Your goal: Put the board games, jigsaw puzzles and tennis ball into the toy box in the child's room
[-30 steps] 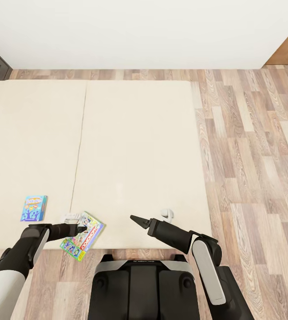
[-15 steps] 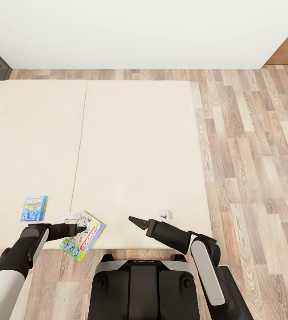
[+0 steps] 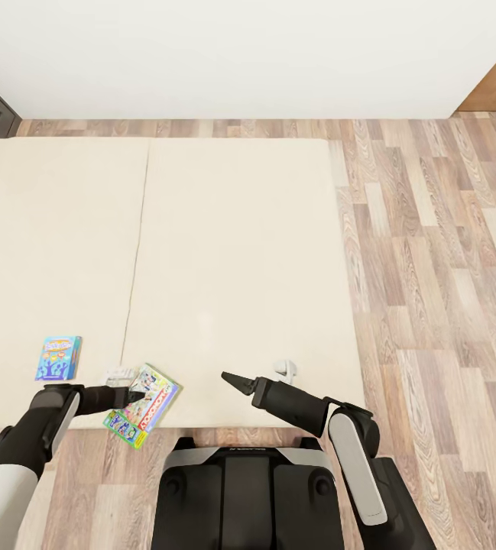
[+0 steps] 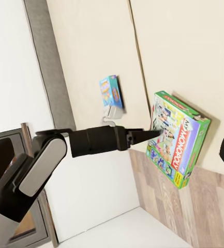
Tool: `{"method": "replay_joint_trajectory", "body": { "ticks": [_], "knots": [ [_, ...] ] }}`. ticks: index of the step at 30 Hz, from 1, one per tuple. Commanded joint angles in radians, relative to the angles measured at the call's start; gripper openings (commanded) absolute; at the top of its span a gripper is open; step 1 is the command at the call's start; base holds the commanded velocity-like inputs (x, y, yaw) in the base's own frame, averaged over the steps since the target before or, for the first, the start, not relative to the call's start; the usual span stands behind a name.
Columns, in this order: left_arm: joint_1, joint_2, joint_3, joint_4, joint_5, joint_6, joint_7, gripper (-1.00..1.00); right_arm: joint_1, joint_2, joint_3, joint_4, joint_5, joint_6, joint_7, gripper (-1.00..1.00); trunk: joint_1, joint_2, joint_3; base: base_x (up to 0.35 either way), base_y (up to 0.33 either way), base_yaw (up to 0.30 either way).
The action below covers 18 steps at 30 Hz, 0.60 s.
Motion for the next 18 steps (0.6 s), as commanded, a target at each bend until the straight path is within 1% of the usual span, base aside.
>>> {"method": "replay_joint_trajectory", "body": {
  "ticks": [1,2,6,8,10,16,18],
  "knots": [
    [0.0,0.002,0.003,-0.001,-0.009,0.006,-0.009,1.0,0.0,0.0,-0.002,0.0,0.004,0.004,0.005,1.0,0.001,-0.002,-0.001,0.0,0.0,0.0],
    [0.0,0.004,0.003,-0.001,-0.009,0.009,-0.01,1.0,0.0,-0.001,-0.002,0.001,0.004,0.004,0.005,1.0,0.001,-0.002,-0.001,0.0,0.0,0.0],
    [0.0,0.031,0.004,-0.008,-0.008,0.035,-0.014,1.0,0.0,-0.005,-0.005,0.003,0.005,0.004,0.007,1.0,0.001,-0.002,-0.001,0.0,0.0,0.0],
    [0.0,0.048,0.004,-0.01,-0.005,0.049,-0.015,1.0,0.0,-0.006,-0.006,0.003,0.005,0.004,0.007,1.0,0.001,-0.002,-0.001,0.0,0.0,0.0],
    [0.0,0.076,0.002,-0.012,0.001,0.064,-0.017,1.0,0.0,-0.007,-0.007,0.003,0.005,0.004,0.007,1.0,0.001,-0.002,-0.001,0.0,0.0,0.0],
    [0.002,0.097,0.003,-0.012,0.003,0.07,-0.02,1.0,0.0,-0.008,-0.004,0.003,0.005,0.004,0.006,1.0,0.001,-0.002,-0.001,0.0,0.0,0.0],
    [0.003,0.107,0.003,-0.012,0.003,0.071,-0.042,1.0,0.0,-0.008,-0.003,0.003,0.005,0.003,0.006,1.0,0.001,-0.002,-0.001,0.0,0.0,0.0]
  ]
}}
